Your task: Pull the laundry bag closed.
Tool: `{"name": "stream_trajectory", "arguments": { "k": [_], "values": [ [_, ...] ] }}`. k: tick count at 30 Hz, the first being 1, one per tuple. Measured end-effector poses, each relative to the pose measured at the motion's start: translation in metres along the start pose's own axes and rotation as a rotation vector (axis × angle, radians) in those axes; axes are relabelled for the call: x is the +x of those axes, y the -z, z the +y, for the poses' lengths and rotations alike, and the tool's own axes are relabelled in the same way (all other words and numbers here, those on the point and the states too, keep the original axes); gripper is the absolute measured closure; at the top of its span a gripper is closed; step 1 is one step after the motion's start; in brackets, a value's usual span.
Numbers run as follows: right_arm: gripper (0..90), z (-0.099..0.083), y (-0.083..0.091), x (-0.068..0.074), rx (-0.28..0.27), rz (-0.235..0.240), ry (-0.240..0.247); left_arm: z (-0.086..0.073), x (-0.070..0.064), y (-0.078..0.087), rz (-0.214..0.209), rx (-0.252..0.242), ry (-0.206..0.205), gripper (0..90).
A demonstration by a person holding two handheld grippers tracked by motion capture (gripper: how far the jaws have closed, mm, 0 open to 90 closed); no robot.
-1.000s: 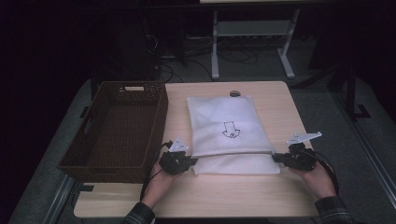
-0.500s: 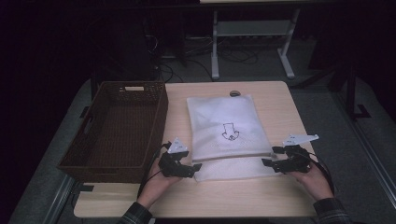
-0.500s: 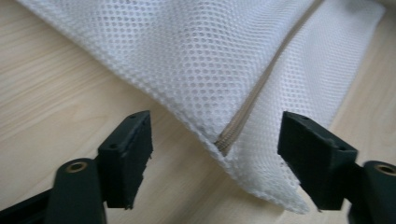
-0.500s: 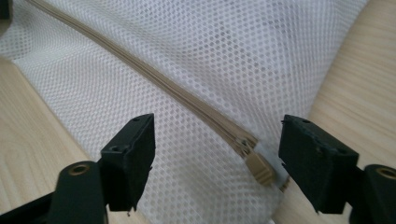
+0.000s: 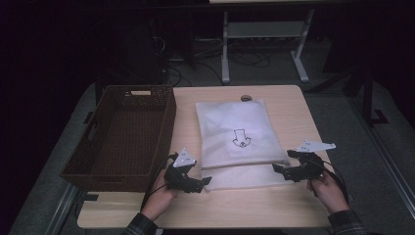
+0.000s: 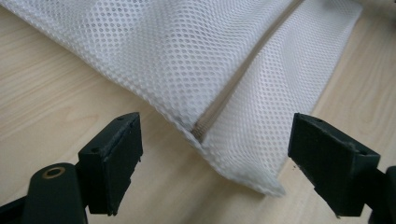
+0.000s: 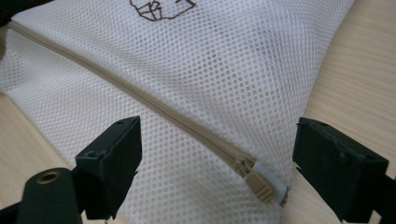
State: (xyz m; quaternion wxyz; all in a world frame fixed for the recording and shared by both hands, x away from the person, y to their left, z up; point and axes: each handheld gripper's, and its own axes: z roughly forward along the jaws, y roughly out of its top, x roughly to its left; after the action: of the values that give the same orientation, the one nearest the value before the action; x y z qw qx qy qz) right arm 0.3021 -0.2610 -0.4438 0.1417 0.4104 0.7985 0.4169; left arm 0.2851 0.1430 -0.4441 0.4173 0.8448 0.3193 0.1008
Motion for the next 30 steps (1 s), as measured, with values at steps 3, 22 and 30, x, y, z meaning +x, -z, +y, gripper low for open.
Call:
{"name": "stream_trajectory", "arguments": {
  "k": [3, 22, 30],
  "values": [
    [14.5, -0.003, 0.005, 0.002, -0.01, -0.014, -0.01, -0.004, -0.005, 0.005, 0.006, 0.0, -0.001, 17.0],
    [15.0, -0.046, 0.044, 0.012, 0.004, -0.083, -0.044, -0.035, -0.02, 0.03, 0.016, 0.024, -0.025, 17.0],
    [14.9, -0.059, 0.052, 0.014, 0.03, -0.105, -0.032, -0.04, -0.02, 0.033, 0.019, 0.032, -0.023, 16.9]
  ]
}}
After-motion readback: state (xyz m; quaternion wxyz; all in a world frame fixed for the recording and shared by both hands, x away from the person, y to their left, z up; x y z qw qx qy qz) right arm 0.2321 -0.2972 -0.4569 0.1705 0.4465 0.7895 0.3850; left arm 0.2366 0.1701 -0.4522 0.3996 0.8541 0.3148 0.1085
